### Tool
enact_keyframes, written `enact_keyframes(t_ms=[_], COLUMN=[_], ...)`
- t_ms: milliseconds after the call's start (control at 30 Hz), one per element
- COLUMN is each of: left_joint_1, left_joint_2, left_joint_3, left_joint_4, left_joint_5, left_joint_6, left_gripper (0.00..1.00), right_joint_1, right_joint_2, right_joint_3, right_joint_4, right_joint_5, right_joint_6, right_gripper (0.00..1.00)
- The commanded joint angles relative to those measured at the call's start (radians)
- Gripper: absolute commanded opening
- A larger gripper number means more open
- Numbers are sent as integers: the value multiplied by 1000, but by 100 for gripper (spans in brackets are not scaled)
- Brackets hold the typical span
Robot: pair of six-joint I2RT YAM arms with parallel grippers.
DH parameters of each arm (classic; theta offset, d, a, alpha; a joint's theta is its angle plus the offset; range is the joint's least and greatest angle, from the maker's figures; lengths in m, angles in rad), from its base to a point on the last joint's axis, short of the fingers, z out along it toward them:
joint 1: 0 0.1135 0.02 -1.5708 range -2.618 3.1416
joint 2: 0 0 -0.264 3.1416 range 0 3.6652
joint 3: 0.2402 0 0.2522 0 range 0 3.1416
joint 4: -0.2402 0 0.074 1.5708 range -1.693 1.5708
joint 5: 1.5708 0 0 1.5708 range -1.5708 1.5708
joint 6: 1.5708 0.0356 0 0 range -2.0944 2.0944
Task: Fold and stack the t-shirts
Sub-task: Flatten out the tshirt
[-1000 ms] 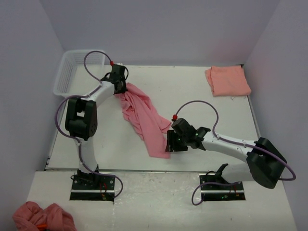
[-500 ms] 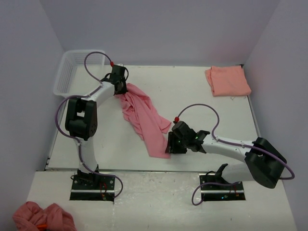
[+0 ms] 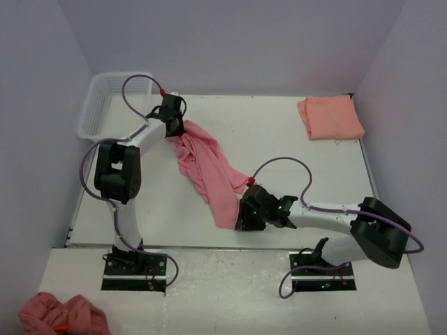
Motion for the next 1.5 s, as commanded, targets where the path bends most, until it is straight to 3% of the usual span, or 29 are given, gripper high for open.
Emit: enact_keyframes(t_ms=[0, 167, 333, 400, 467, 600, 867, 1033, 1233, 1467], left_joint_1=[6, 6, 6, 6, 6, 6, 6, 6, 6, 6], left_joint_2=[-58, -66, -70, -72, -75, -154, -412, -553, -669, -768], left_joint_3=[-8, -16, -26, -32, -39, -80, -17, 9, 52, 63], left_joint_4=[40, 48, 51, 52, 48, 58, -67, -110, -188, -208], left_joint_5=[10, 22, 24, 19, 18, 27, 33, 126, 117, 200], left_joint_6=[20, 20, 14, 14, 13, 7, 39, 68, 125, 154], left_gripper=[9, 9, 9, 7, 0, 0, 0, 0, 0, 0], right_joint_1=[4, 4, 4, 4, 5, 5, -53, -191, -363, -446], right_joint_2=[23, 43, 80, 88, 83, 19, -70, -78, -125, -121], right_joint_3=[-6, 29, 60, 77, 85, 144, 604, 773, 928, 1106], right_joint_4=[9, -47, -96, -117, -134, -241, -639, -668, -697, -700], right_joint_5=[75, 132, 166, 176, 196, 308, 619, 655, 719, 742], right_joint_6=[38, 51, 79, 87, 90, 75, -135, -319, -462, -590], right_gripper=[43, 41, 15, 0, 0, 0, 0, 0, 0, 0])
